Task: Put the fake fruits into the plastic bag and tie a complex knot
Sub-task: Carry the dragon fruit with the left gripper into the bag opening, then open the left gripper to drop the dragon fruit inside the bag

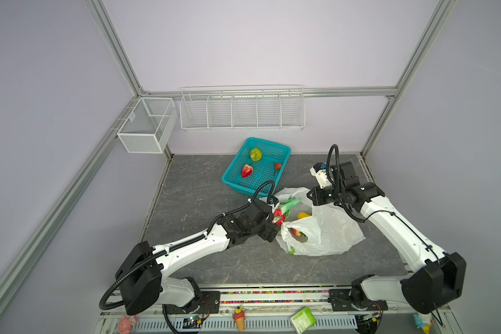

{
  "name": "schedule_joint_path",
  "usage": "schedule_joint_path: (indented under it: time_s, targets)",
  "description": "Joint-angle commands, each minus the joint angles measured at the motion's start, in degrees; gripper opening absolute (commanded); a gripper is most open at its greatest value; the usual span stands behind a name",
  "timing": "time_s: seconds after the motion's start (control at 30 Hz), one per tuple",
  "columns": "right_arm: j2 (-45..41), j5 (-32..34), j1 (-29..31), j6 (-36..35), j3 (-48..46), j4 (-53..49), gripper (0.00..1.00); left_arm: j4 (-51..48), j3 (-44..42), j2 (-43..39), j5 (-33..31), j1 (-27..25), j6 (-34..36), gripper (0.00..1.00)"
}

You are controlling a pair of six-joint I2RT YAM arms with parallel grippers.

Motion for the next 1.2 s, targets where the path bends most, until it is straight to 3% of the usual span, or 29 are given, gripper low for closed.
schedule_joint_path:
  time_s: [0.0,0.1,0.2,0.33,0.47,0.67,0.83,0.97,1.17]
  targets:
    - [0.42,-3.12,1.00,-1.53,1.44,-0.83,0.07,4.90,4.71,3.31,3.98,0.44,1.60,0.33]
    - [0.13,-4.10,1.22,2.55,0.83,1.34,0.07,6.32,7.27,7.01,11.06,0.44,1.95,0.33]
    - [-0.86,-1.42,0.83,6.80,0.22,2.89,0.07,8.21,7.52,9.94,13.93,0.32,1.64,0.33]
    - [-2.95,1.96,-0.09,10.37,-0.53,3.80,0.07,7.57,7.44,12.44,13.25,0.29,4.34,0.33]
    - [-4.71,0.21,-0.33,13.95,-2.16,7.25,0.07,5.97,9.44,15.97,12.62,0.33,6.86,0.34]
    - [-4.71,-4.76,-0.01,17.50,-4.25,11.39,0.07,7.55,13.50,20.07,14.15,0.35,5.85,0.34]
    - [-4.70,-4.76,0.31,18.26,-6.06,12.20,0.07,12.90,15.92,21.64,14.84,0.53,2.12,0.36]
    - [-4.96,-3.22,0.23,17.85,-6.74,11.60,0.07,17.04,16.33,24.54,12.86,0.61,0.30,0.44]
    - [-6.39,0.16,-0.25,16.15,-6.52,9.88,0.07,17.68,16.10,26.68,12.22,1.00,-0.13,0.62]
